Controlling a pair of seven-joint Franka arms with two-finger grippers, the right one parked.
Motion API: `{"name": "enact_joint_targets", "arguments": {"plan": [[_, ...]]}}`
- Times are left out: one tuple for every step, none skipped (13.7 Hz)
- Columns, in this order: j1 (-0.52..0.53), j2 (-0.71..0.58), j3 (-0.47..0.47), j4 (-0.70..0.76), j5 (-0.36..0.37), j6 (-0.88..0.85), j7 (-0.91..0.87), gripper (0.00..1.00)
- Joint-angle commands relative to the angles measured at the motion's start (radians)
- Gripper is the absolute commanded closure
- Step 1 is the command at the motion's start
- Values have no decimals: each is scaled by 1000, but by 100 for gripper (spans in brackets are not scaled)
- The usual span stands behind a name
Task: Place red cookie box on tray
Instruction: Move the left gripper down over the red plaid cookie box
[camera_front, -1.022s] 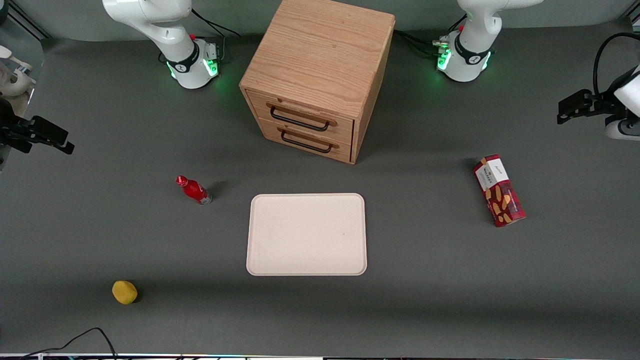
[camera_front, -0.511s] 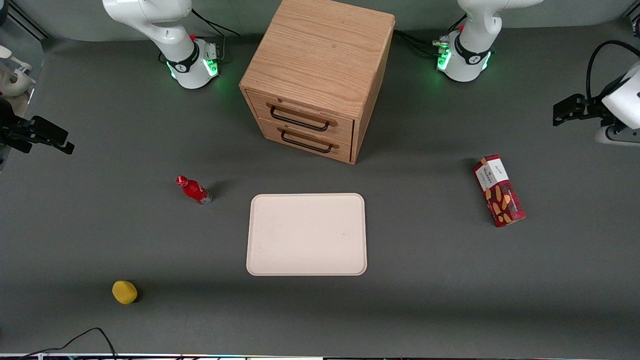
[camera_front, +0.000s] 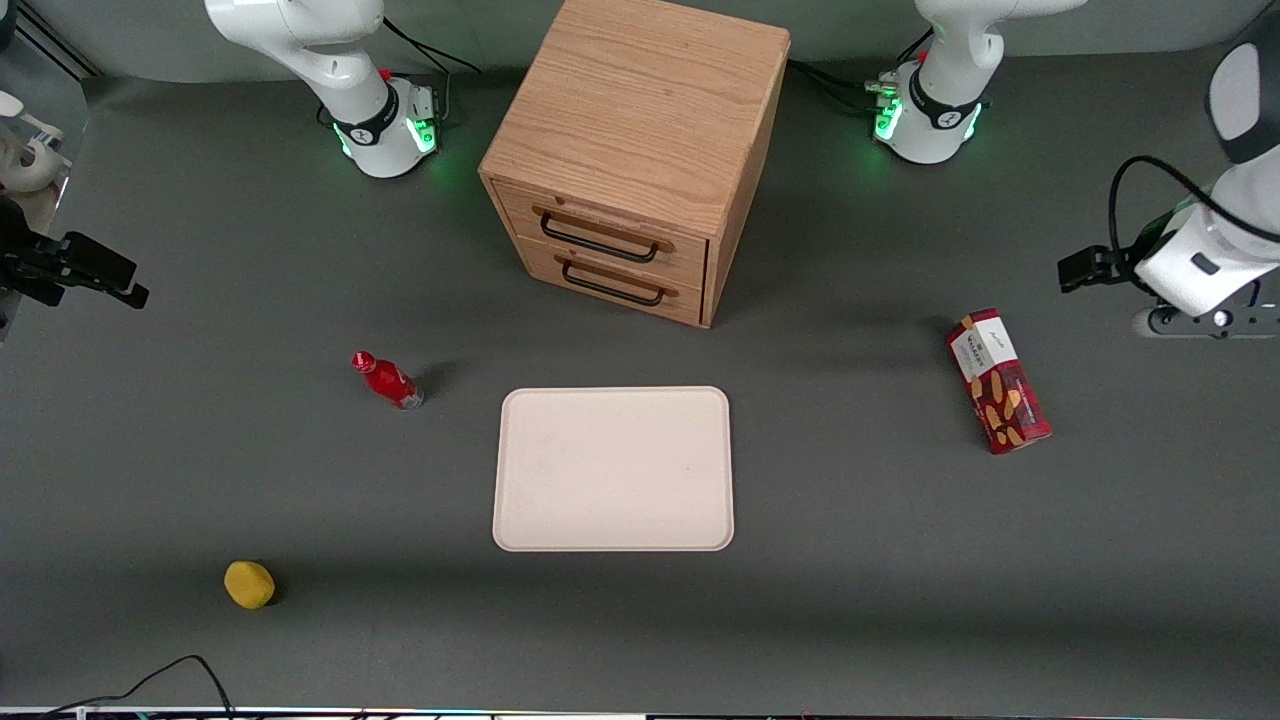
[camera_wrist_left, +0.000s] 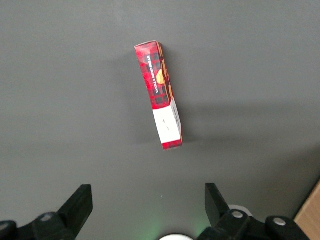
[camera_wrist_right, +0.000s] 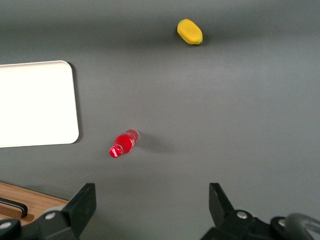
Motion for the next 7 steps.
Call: {"name": "enact_joint_targets", "arguments": {"plan": [[-1,-13,0,-138,3,159,-72,0],[1,-10,0,-179,3,208,-78,0],[2,4,3,-205,1,245,-81,0],[4,22,6,-218,1,269,-92,0],[5,45,8,-223,1,292,-120,0],[4,68,8,-226,1,315,-155,0],[4,90,8,-232,1,357,-169,0]]}}
